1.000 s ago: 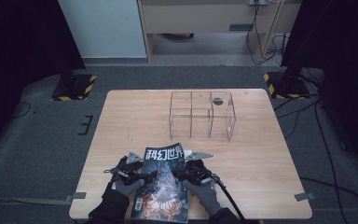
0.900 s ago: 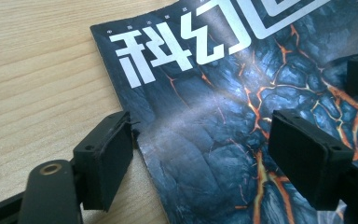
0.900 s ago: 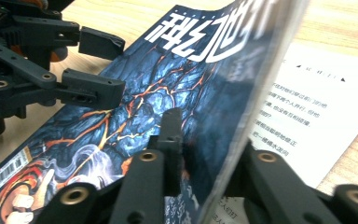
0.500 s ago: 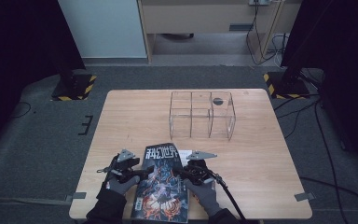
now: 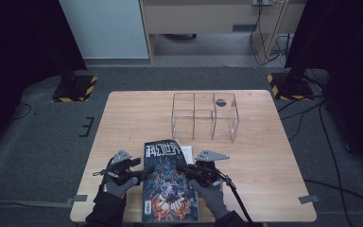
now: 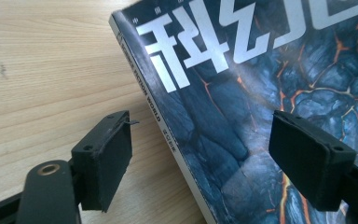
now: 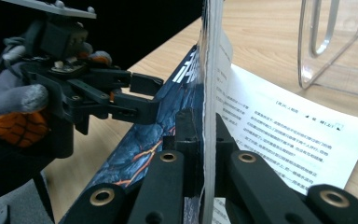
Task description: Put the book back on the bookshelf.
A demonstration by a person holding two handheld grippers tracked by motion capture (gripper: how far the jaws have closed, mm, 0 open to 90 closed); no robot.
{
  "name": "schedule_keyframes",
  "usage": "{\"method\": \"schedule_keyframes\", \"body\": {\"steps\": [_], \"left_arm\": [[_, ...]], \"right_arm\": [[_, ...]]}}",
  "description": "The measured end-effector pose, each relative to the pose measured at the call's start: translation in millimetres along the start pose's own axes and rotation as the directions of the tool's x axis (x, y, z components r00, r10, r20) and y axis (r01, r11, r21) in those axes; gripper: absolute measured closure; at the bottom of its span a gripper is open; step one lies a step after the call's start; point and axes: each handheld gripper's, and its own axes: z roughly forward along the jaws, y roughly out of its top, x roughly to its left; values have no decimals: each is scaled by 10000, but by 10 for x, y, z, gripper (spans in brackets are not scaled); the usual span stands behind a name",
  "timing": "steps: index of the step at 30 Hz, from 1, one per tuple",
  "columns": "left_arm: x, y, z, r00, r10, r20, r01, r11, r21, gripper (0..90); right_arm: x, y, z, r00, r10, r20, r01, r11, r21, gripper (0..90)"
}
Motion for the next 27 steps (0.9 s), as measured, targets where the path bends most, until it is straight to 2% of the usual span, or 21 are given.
{"method": "schedule_keyframes", "body": {"steps": [3,14,21,27], "left_arm": [[-2,3,6,9998,-29,191,30,10000,-56,204],[-18,8,27,9993,110,346,-107,9999,-90,203],[-38,19,15,9974,-14,719,34,9996,-275,200],[-74,24,30,9948,71,1014,-40,9995,-300,199]], "right_arm": [[7,11,-21,9999,-108,-58,108,9999,-96,870],[63,90,-72,9987,-500,-61,498,9985,-234,870],[121,156,-128,9960,-889,-44,886,9952,-425,870],[134,191,-164,9937,-1121,-25,1118,9920,-583,870]]}}
